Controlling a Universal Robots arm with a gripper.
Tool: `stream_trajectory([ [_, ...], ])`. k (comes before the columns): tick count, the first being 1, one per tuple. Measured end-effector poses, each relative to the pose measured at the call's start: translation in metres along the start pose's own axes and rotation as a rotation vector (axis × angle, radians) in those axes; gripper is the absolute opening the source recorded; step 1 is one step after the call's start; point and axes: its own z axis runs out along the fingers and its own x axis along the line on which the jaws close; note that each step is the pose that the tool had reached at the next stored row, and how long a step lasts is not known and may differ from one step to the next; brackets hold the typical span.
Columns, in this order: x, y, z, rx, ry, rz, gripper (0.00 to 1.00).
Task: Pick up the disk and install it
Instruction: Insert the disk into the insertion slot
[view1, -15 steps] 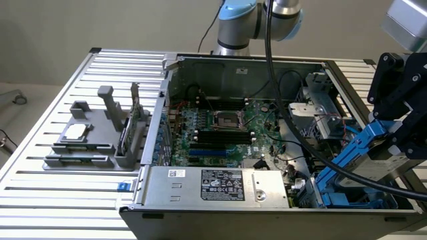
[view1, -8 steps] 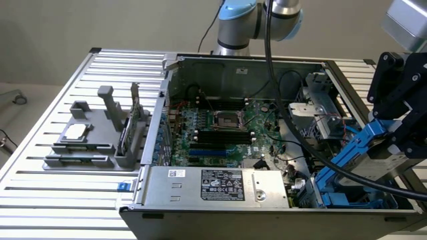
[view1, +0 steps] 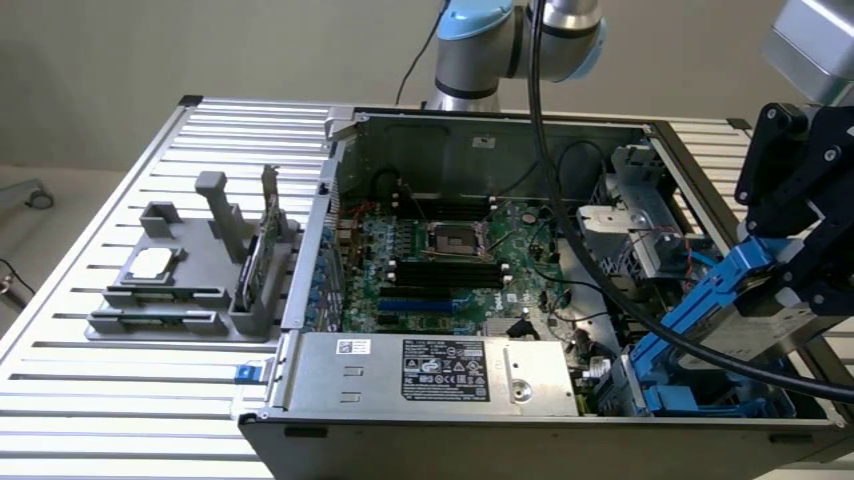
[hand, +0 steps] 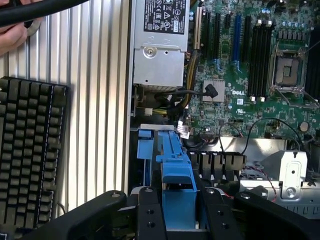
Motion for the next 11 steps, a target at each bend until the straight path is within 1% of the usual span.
stream_trajectory([
  [6,0.0000,0.0000,0.0000,0.0052,0.0002,0.000,0.33],
  [9,0.0000,0.0001,0.0000,0.0096,0.0004,-0.001,0.33],
  [11,0.0000,0.0003,0.0001,0.0111,0.0003,-0.001,0.33],
])
